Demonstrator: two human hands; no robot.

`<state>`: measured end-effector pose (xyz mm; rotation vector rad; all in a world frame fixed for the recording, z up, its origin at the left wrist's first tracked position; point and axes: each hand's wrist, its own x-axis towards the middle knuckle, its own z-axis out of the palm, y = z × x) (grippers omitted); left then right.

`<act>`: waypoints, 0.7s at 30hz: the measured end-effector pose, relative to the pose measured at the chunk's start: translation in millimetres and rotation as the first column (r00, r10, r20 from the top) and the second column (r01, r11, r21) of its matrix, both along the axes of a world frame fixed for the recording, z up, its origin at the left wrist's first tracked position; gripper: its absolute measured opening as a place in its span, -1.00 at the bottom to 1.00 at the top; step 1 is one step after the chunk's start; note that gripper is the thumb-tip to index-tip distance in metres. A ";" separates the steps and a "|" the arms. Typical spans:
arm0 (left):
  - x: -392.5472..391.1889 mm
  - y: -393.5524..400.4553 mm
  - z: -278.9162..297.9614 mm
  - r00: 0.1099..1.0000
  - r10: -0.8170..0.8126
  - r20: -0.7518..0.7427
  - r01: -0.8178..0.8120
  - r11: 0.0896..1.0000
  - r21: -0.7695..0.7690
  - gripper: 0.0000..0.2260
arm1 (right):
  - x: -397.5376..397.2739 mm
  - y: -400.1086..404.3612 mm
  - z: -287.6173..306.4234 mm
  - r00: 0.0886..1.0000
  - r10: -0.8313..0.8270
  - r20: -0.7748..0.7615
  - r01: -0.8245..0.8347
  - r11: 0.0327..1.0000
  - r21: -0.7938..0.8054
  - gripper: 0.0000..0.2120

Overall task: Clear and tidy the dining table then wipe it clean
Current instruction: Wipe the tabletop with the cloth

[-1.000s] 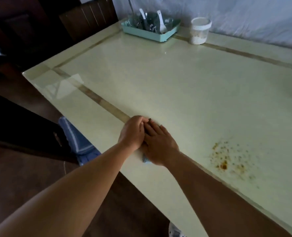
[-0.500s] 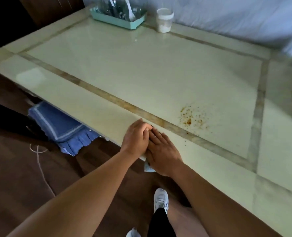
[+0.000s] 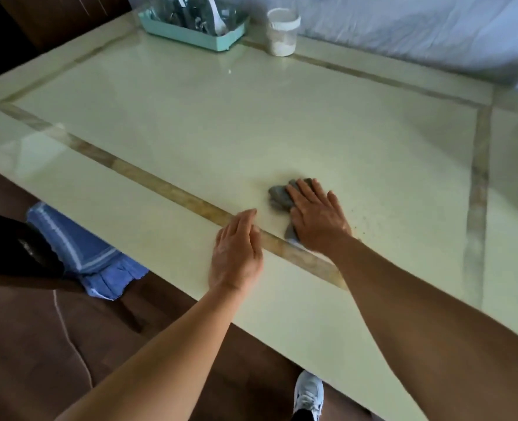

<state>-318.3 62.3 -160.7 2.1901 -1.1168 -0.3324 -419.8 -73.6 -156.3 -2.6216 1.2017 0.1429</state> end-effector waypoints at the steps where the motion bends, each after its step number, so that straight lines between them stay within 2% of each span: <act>1: 1.3 -0.6 -2.4 1.000 0.014 -0.005 -0.014 1.000 -0.012 -0.64 | 4.4 -16.6 -1.4 1.000 -0.017 0.018 0.017 1.000 -0.001 -0.50; 5: 0.6 -2.5 -2.3 1.000 0.015 0.012 -0.015 1.000 -0.014 -0.62 | 16.8 -57.5 -3.1 0.995 -0.079 0.065 0.080 0.997 -0.021 -0.51; 10: 2.6 -4.1 -1.7 0.997 -0.015 0.075 0.010 0.997 0.071 -0.62 | 24.0 -30.4 -5.0 0.986 -0.148 0.077 0.148 0.989 0.006 -0.47; 17: 1.2 -0.8 0.1 0.997 -0.035 0.071 0.027 0.994 0.104 -0.65 | -14.6 69.4 2.6 0.996 0.067 0.061 -0.070 0.996 0.046 -0.47; 21: -5.2 -6.7 6.9 0.985 -0.042 0.165 0.019 0.990 0.139 -0.68 | -66.8 92.9 5.7 0.966 0.254 0.051 -0.257 0.965 0.058 -0.38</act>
